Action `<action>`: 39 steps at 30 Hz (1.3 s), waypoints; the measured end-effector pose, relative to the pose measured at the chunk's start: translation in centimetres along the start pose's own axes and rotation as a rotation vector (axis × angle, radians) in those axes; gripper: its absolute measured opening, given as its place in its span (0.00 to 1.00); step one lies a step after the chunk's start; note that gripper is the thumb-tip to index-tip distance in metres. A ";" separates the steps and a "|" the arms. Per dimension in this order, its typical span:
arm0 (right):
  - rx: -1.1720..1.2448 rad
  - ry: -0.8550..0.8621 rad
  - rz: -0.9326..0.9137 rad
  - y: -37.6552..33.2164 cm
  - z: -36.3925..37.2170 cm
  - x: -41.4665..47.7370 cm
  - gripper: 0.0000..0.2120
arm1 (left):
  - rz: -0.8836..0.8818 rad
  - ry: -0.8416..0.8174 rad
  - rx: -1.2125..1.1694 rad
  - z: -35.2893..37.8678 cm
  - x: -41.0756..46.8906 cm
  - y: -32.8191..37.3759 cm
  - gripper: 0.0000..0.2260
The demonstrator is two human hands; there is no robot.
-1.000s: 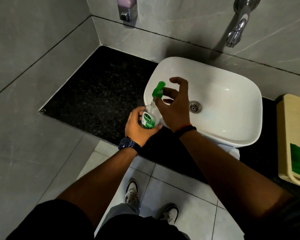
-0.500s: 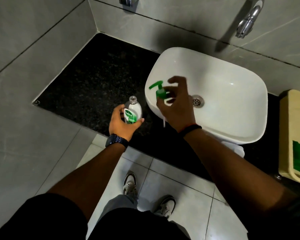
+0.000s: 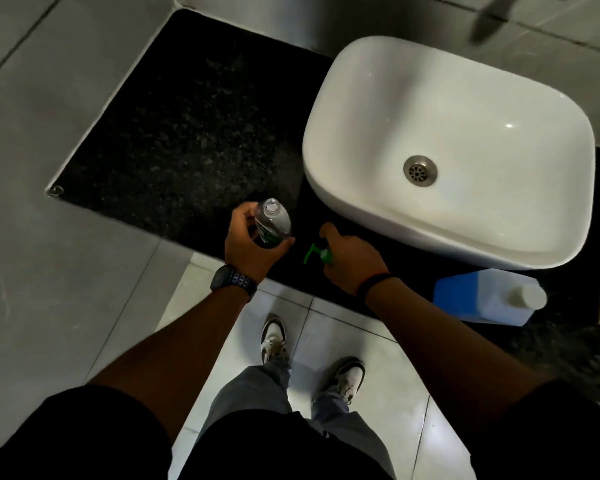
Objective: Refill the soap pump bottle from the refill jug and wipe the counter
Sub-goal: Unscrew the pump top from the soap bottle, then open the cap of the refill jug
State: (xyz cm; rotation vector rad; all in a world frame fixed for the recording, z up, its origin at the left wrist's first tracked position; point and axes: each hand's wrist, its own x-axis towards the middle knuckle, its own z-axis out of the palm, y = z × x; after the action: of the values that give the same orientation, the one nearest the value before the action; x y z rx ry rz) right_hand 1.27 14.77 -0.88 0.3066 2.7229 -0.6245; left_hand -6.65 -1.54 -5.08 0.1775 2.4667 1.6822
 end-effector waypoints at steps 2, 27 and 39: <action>-0.044 0.010 -0.002 0.1 0.7 0.4 0.25 | 0.017 -0.018 0.017 -0.1 0.1 -0.3 0.35; 0.374 0.889 0.050 5.8 -10.4 -9.2 0.08 | 0.675 0.062 0.245 3.2 -2.6 13.1 0.27; 0.772 0.473 0.271 18.3 -6.5 -19.2 0.29 | 0.658 -0.606 0.255 15.3 -10.6 17.1 0.25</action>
State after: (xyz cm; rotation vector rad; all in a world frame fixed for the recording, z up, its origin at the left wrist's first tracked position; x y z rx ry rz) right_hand 22.34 31.27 4.57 1.1001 2.6305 -1.6740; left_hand 6.83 16.71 5.98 1.4205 2.2269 1.1874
